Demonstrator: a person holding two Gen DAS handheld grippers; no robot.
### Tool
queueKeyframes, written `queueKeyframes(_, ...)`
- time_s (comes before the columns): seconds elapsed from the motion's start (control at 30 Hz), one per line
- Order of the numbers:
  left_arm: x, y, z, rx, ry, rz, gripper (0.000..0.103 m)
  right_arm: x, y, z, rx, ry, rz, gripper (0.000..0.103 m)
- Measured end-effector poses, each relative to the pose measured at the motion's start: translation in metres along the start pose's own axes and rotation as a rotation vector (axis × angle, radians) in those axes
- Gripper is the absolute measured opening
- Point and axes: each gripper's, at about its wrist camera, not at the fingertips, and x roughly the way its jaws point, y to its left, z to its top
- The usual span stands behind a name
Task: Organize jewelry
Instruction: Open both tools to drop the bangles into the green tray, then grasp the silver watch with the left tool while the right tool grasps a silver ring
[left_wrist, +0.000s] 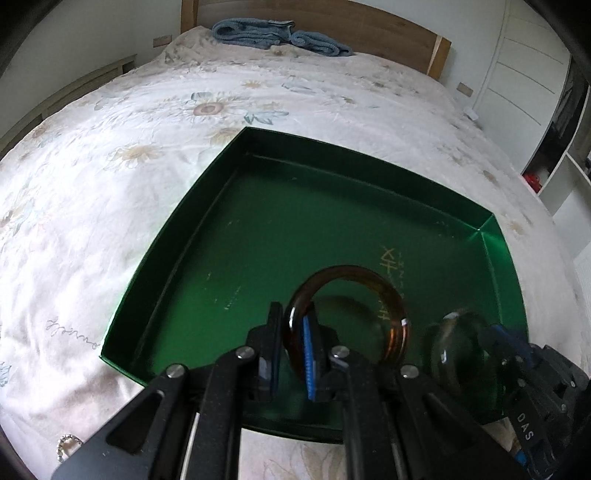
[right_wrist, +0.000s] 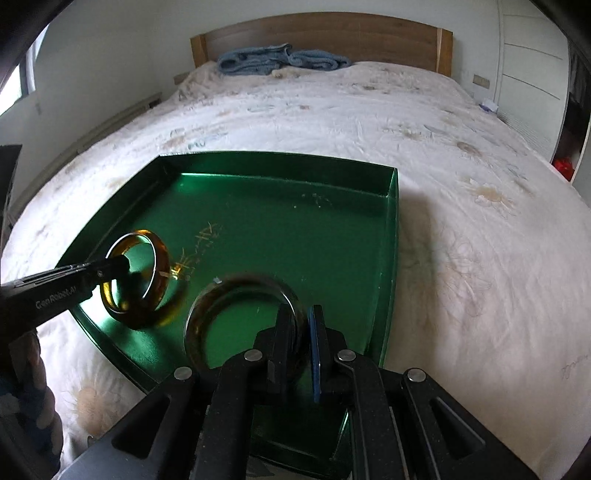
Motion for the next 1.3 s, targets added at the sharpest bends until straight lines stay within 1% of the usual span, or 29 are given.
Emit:
queueKeyframes(0.07,0.000,0.000,0.002,0.005,0.000,0.021,0.012,0.000,0.001,0.000,0.000,0.005,0.006,0.015)
queueKeyframes(0.13,-0.002,0.004,0.003,-0.008,0.006,0.006,0.013,-0.004,0.003,0.000,0.003,0.007,0.021,0.023)
queueKeyframes(0.17,-0.003,0.006,0.003,-0.015,0.008,0.002,0.017,-0.008,0.003,0.000,0.004,-0.004,0.023,0.040)
queueKeyframes(0.2,-0.006,0.009,0.003,-0.020,0.005,0.003,0.019,-0.013,0.003,0.000,0.003,-0.016,0.021,0.052)
queueKeyframes(0.23,-0.012,0.011,0.002,-0.021,-0.005,0.000,0.023,-0.021,0.003,0.000,0.005,-0.036,0.025,0.054)
queueKeyframes(0.33,-0.032,0.013,-0.003,-0.011,-0.054,-0.011,0.028,-0.042,0.000,0.000,0.014,-0.073,0.015,0.054)
queueKeyframes(0.47,-0.072,0.016,-0.013,0.015,-0.130,-0.025,0.036,-0.073,-0.004,-0.002,0.030,-0.116,0.009,0.056)
queueKeyframes(0.6,-0.111,0.019,-0.027,0.051,-0.209,-0.038,0.036,-0.104,-0.001,-0.008,0.032,-0.151,-0.004,0.058)
queueKeyframes(0.73,-0.150,0.030,-0.043,0.074,-0.280,-0.047,0.036,-0.137,0.011,-0.021,0.010,-0.184,0.007,0.059)
queueKeyframes(0.87,-0.182,0.040,-0.062,0.089,-0.315,-0.051,0.036,-0.168,0.028,-0.036,-0.028,-0.209,0.029,0.059)
queueKeyframes(0.97,-0.200,0.044,-0.076,0.124,-0.316,-0.043,0.036,-0.195,0.043,-0.051,-0.069,-0.234,0.032,0.059)
queueKeyframes(1.07,-0.216,0.051,-0.093,0.148,-0.317,-0.043,0.036,-0.217,0.051,-0.062,-0.080,-0.251,0.043,0.059)
queueKeyframes(1.2,-0.240,0.069,-0.110,0.138,-0.327,-0.040,0.036,-0.246,0.056,-0.077,-0.077,-0.277,0.054,0.059)
queueKeyframes(1.3,-0.258,0.093,-0.124,0.121,-0.336,-0.033,0.039,-0.264,0.058,-0.088,-0.083,-0.298,0.053,0.059)
